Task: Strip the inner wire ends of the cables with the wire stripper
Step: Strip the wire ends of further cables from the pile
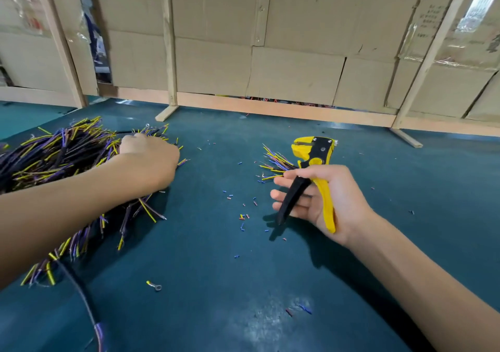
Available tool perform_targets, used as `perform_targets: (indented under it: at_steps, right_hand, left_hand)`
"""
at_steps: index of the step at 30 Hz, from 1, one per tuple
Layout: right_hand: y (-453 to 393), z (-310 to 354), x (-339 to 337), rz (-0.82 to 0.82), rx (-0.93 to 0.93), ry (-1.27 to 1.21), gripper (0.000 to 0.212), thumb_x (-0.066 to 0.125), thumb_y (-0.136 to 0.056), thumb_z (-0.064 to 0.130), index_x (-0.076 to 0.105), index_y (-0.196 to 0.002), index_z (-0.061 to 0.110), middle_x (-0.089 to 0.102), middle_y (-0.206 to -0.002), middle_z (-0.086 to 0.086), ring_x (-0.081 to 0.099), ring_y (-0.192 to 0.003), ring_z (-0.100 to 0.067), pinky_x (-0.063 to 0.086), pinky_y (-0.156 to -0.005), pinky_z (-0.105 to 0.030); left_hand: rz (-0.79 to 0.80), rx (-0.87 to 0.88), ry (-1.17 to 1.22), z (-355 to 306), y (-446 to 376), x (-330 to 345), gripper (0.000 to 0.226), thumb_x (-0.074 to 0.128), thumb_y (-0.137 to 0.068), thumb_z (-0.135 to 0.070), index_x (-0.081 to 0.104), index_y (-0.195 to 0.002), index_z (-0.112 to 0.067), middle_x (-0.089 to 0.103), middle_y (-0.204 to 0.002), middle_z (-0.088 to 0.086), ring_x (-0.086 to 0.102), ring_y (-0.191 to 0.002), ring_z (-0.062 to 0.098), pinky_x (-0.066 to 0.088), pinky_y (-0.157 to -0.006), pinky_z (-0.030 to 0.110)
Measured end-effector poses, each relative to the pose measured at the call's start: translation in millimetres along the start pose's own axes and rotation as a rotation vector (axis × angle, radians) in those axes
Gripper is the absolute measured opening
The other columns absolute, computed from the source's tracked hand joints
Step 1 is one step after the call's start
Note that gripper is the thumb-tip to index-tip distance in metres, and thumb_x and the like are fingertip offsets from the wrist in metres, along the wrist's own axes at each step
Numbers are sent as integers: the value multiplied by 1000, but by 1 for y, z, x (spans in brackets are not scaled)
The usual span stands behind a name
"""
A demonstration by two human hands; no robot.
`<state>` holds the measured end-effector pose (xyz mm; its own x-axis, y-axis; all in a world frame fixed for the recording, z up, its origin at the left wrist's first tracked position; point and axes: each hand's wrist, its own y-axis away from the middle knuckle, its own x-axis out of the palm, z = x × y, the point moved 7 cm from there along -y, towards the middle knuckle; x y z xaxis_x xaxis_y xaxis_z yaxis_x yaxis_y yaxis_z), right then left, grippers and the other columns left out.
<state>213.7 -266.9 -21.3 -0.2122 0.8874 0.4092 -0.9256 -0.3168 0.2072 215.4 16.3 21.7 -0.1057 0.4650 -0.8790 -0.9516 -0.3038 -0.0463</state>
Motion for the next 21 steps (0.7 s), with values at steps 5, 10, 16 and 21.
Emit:
perform_targets:
  at_steps: [5, 10, 16, 21]
  right_hand:
    - [3, 12, -5, -39, -31, 49, 56, 65, -75, 14, 58, -122, -15, 62, -126, -32, 73, -88, -49, 61, -62, -48]
    - [4, 11, -1, -34, -73, 102, 48, 62, -84, 10, 56, -123, -16, 60, -118, -26, 73, -87, -50, 61, -62, -48]
    - [3, 7, -1, -70, -81, 95, 31, 56, -93, 9, 64, -113, -14, 63, -125, -29, 74, -85, -48, 61, -62, -47]
    - [3, 12, -2, -46, -141, 68, 20, 54, -95, 7, 68, -95, -7, 71, -118, -24, 73, -79, -45, 61, -62, -46]
  left_hand:
    - [-39, 25, 103, 4, -9, -2, 10, 54, -92, -32, 56, -94, -22, 57, -90, 0, 61, -99, 30, 36, -76, 35]
    - [48, 57, 281, -1, -11, 15, 41, 47, -97, -59, 49, -85, -20, 56, -99, -1, 57, -110, 29, 35, -91, 44]
    - [53, 186, 490, -23, 1, 5, 48, 40, -97, -65, 61, -95, -22, 63, -100, -5, 54, -105, 24, 31, -93, 48]
    - [36, 383, 441, -54, 25, -18, 14, 55, -97, -28, 63, -101, -17, 66, -109, 5, 60, -105, 31, 49, -90, 39]
